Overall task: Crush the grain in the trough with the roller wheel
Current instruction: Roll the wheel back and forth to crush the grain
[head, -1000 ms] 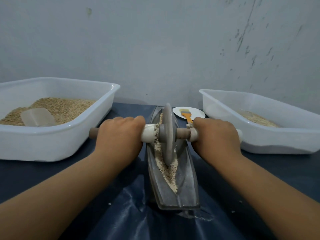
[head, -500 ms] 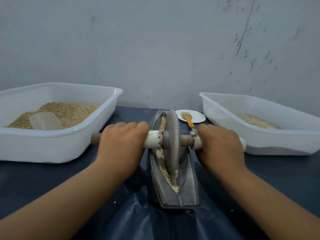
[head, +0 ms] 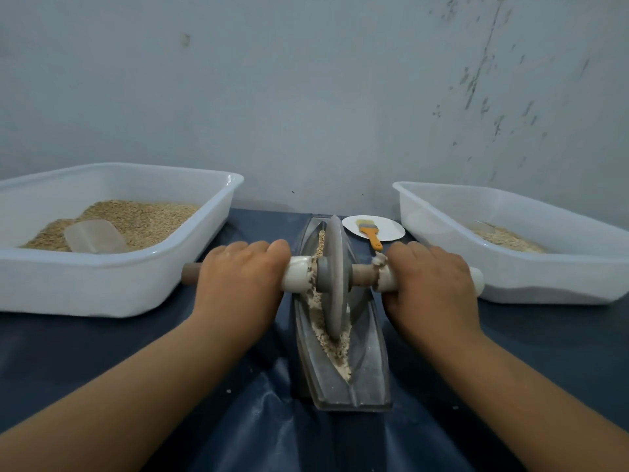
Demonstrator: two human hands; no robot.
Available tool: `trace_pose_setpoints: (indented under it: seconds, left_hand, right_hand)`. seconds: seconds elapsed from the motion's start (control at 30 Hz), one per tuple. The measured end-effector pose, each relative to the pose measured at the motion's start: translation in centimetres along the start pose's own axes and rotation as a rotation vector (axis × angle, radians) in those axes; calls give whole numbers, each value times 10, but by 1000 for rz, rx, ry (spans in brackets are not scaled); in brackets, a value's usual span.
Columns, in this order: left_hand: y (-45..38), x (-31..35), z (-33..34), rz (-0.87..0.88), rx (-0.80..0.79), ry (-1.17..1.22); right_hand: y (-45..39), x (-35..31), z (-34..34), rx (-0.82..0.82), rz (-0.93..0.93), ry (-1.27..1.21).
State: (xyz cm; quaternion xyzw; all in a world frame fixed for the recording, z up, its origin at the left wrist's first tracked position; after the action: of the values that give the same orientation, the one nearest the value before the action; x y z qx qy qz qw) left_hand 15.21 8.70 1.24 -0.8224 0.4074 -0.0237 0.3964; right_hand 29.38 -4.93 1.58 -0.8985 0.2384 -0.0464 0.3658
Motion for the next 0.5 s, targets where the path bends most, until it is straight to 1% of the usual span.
trace_pose_setpoints:
  seconds: [0.07,0.13,0.2,0.23,0.27,0.33,0.4,0.47,0.5]
  left_hand:
    - [-5,1,0,-8,8,-29]
    - [-2,4,-5,22,5,2]
    - [7,3,-9,33,75,42]
    - [8,2,-9,27,74,43]
    - [7,1,-8,20,51,31]
    - [0,1,-2,1,-7,-2]
    - [0,1,-4,-10,7,-18]
    - [6,2,-9,23,19,35]
    - [11,2,-12,32,52,52]
  right_hand:
    - [-3,0,5,-49,38,1]
    - [5,2,3,-38,34,-39]
    - [18,0,-6,60,-17,-89]
    - [21,0,-8,102,-36,-80]
    - [19,-1,-8,100,-39,-57]
    - [9,-2,-3,19,1,-20]
    - [6,-3,0,-23,28,-27]
    - [15,-2,-4,16,10,-74]
    - [21,-2,-8,71,-18,-95]
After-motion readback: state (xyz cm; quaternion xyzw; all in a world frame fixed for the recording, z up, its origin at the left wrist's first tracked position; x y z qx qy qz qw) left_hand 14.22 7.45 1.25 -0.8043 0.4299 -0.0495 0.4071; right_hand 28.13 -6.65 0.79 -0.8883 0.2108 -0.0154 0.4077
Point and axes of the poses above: each hand's wrist, its own y-axis away from the middle knuckle, its own z-axis out of the palm, x = y × z, the point moved 7 cm from there along -y, towards the middle knuckle, and after that the axes turned 13 degrees about -y, right-handed, at the moved point
